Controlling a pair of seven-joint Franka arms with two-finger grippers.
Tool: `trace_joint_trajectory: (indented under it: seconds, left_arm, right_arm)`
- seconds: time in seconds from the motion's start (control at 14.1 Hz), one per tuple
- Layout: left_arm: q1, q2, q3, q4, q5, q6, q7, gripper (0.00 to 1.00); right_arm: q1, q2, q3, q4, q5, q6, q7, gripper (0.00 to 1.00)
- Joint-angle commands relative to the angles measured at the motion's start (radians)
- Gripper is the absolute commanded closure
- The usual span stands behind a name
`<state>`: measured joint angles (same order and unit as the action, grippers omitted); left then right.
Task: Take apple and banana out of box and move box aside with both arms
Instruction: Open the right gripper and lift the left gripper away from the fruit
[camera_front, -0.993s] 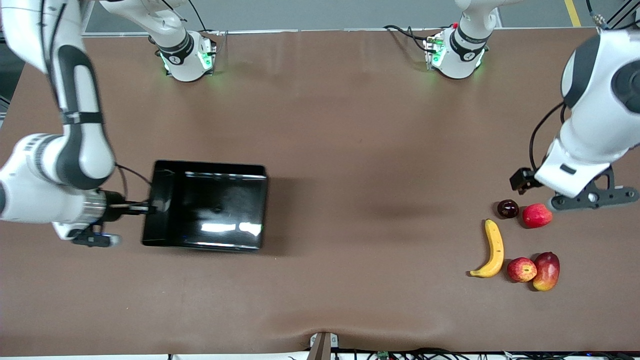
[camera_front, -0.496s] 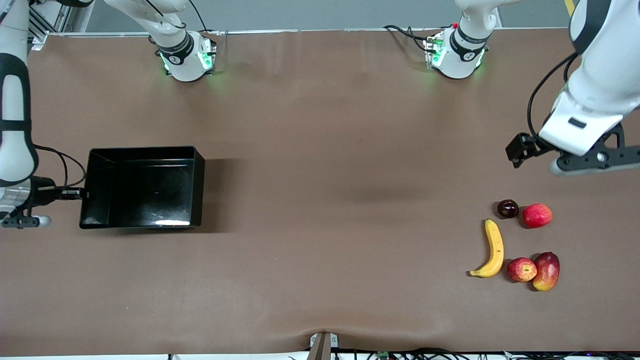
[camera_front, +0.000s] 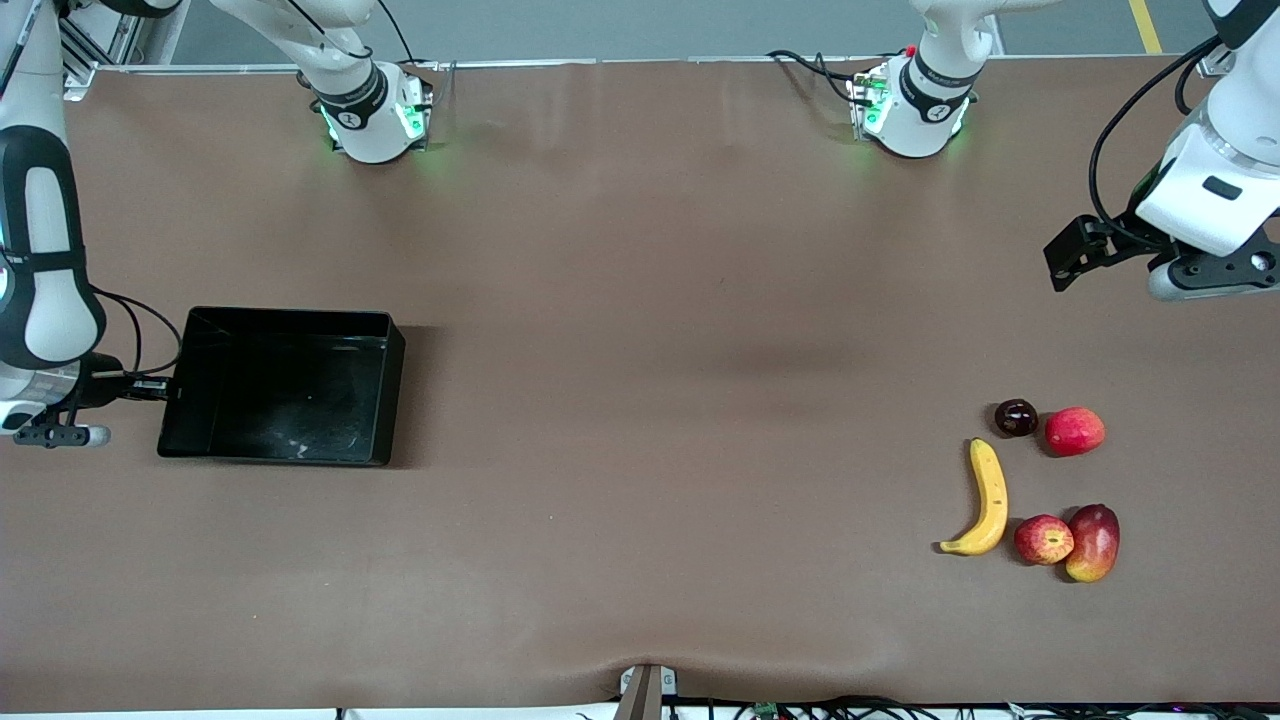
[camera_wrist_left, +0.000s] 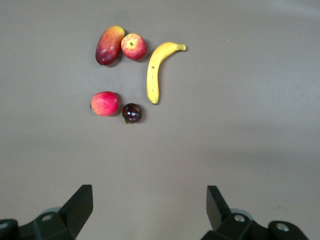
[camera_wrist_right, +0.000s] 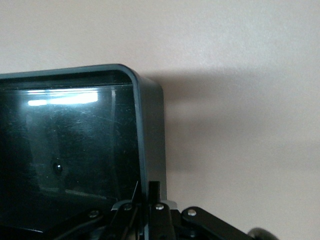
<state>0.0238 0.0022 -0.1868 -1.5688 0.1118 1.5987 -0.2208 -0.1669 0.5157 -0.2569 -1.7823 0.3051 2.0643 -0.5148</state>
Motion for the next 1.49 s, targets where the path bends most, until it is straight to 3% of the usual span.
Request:
trace_joint_trajectory:
  seconds: [0.0, 0.21, 0.28, 0.43, 0.64, 0.85, 0.99, 1.42]
  left_arm:
    - [-0.047, -0.044, 0.052, -0.037, -0.033, 0.007, 0.017, 0.00]
    - [-0.044, -0.048, 0.050, -0.039, -0.046, 0.021, 0.017, 0.00]
    - [-0.044, -0.057, 0.047, -0.039, -0.047, 0.021, 0.018, 0.00]
    - [-0.047, -0.068, 0.044, -0.049, -0.047, 0.018, 0.020, 0.00]
    - [-0.047, -0.068, 0.043, -0.057, -0.047, 0.018, 0.053, 0.00]
    - [-0.042, -0.070, 0.046, -0.056, -0.049, 0.012, 0.075, 0.00]
    - [-0.041, -0.071, 0.053, -0.053, -0.050, -0.002, 0.089, 0.00]
    - [-0.041, -0.067, 0.052, -0.054, -0.049, -0.003, 0.092, 0.00]
  right_arm:
    - [-0.029, -0.014, 0.022, -0.011, -0.001, -0.006, -0.021, 1.00]
    - [-0.029, 0.006, 0.022, -0.011, 0.003, -0.004, -0.019, 1.00]
    - [-0.028, 0.007, 0.022, -0.011, 0.005, -0.007, -0.019, 0.88]
    - [-0.031, 0.009, 0.024, -0.003, 0.006, -0.009, -0.018, 0.00]
    - [-0.020, -0.003, 0.025, 0.015, 0.005, -0.035, -0.019, 0.00]
    - [-0.020, 0.000, 0.027, 0.154, 0.003, -0.160, -0.021, 0.00]
    - [-0.008, -0.002, 0.027, 0.199, 0.008, -0.158, -0.021, 0.00]
    - [0.007, -0.003, 0.027, 0.516, -0.056, -0.306, -0.027, 0.00]
